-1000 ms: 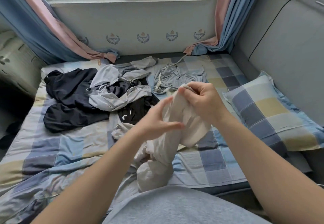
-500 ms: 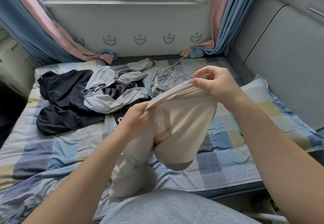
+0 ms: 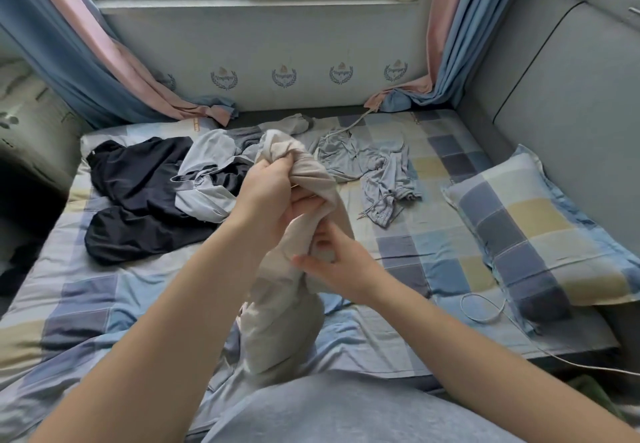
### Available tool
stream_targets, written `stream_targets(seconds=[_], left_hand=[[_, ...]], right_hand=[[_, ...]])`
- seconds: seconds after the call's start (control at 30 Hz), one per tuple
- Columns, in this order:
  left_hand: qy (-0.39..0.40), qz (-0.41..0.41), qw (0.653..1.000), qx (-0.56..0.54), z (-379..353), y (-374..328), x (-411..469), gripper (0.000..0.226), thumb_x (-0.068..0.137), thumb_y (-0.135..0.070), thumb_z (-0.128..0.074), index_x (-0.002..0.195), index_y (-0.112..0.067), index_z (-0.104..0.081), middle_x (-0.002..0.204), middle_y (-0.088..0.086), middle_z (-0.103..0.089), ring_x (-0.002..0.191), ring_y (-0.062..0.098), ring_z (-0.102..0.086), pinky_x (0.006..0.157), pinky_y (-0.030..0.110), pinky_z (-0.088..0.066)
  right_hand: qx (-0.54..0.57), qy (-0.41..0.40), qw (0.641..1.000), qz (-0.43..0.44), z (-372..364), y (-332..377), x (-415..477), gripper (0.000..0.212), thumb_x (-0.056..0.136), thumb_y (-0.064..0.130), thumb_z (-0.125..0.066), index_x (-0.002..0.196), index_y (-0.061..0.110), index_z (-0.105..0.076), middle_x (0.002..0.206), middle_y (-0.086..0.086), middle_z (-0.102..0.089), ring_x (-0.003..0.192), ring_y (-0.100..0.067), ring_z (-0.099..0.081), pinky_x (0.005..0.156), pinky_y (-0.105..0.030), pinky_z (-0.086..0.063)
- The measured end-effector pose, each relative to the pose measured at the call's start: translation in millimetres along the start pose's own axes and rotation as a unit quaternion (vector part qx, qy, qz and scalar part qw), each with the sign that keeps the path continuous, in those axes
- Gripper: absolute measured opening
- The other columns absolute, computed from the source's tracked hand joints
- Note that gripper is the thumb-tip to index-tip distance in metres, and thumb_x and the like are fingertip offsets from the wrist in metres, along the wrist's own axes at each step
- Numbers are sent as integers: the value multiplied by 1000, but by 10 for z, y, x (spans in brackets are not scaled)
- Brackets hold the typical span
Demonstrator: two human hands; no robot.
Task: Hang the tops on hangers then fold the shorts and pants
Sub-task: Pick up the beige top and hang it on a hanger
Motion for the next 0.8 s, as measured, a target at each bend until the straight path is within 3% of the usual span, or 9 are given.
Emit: stream_targets(seconds=[0.07,0.13,0.2,0.3,0.43,0.53,0.6,0.67,0.8], left_hand=[[30,6,999,-32,-117,-69,-81,19,108,-18,-42,111,-5,-55,95,21,-68,70,29,-75,52,43,-60],[48,-5,998,-41,-198,-129,-121,21,107,-18,-43,117,-4,-56,106,23,-69,87,33,-75,70,50,-62],[47,-29,998,-40,-229,-206,-117,20,107,-18,-44,113,-6,-59,110,21,-71,95,33,-73,82,51,-61],[41,-46,996,-67,-173,-365,-61,17,107,-18,-44,104,-9,-58,83,13,-75,75,28,-75,62,44,-63],[-4,-56,996,-64,31,-441,109,19,108,-22,-43,109,-9,-56,87,11,-76,80,27,-76,63,40,-62],[-22,-67,997,-10,72,-295,211,21,109,-24,-41,123,-16,-53,115,4,-71,105,22,-71,84,42,-59],[-12,-64,997,48,67,-174,221,37,106,-23,-47,143,-19,-45,130,-1,-64,115,19,-64,92,40,-54],[25,-30,994,98,47,-25,189,46,102,-21,-57,146,-17,-45,131,3,-62,109,20,-62,87,37,-53],[151,23,954,260,-64,316,71,32,95,-21,-67,126,-15,-63,122,11,-70,103,23,-69,79,32,-57]], right_hand=[[-35,-23,998,-37,-53,-98,68,77,68,75,-55,125,23,-56,107,7,-68,105,-15,-63,86,-32,-50],[-42,-63,995,-58,-22,-178,129,63,74,72,-49,105,18,-62,89,3,-69,90,-23,-64,72,-34,-48],[-51,-108,992,-50,78,-250,182,42,88,55,-49,91,16,-64,82,-2,-68,85,-30,-63,61,-34,-37],[-38,-155,986,-53,370,-386,208,20,98,26,-56,93,14,-71,89,-6,-72,87,-28,-63,67,-35,-43],[-58,-241,968,-41,969,-442,116,28,98,10,-52,71,11,-60,63,-2,-56,67,-22,-49,58,-35,-35],[-61,-289,955,-22,1347,-344,65,34,101,13,-48,73,-5,-53,62,-13,-48,63,-25,-46,59,-48,-44],[-56,-308,950,-6,1520,-232,42,38,103,16,-46,74,-9,-48,63,-14,-45,63,-27,-45,62,-55,-48],[-56,-318,946,15,1625,-98,17,43,104,21,-48,73,-7,-48,61,-8,-41,60,-21,-41,56,-45,-43],[3,-327,944,44,1643,144,-7,50,104,32,-51,65,3,-41,60,-1,-33,54,-10,-29,50,-26,-25]])
Point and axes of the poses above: each hand's wrist, its own x-axis towards the middle knuckle, its own z-axis out of the back of the hand, y = z × x, the point moved 4 cm from there along x, towards the middle knuckle
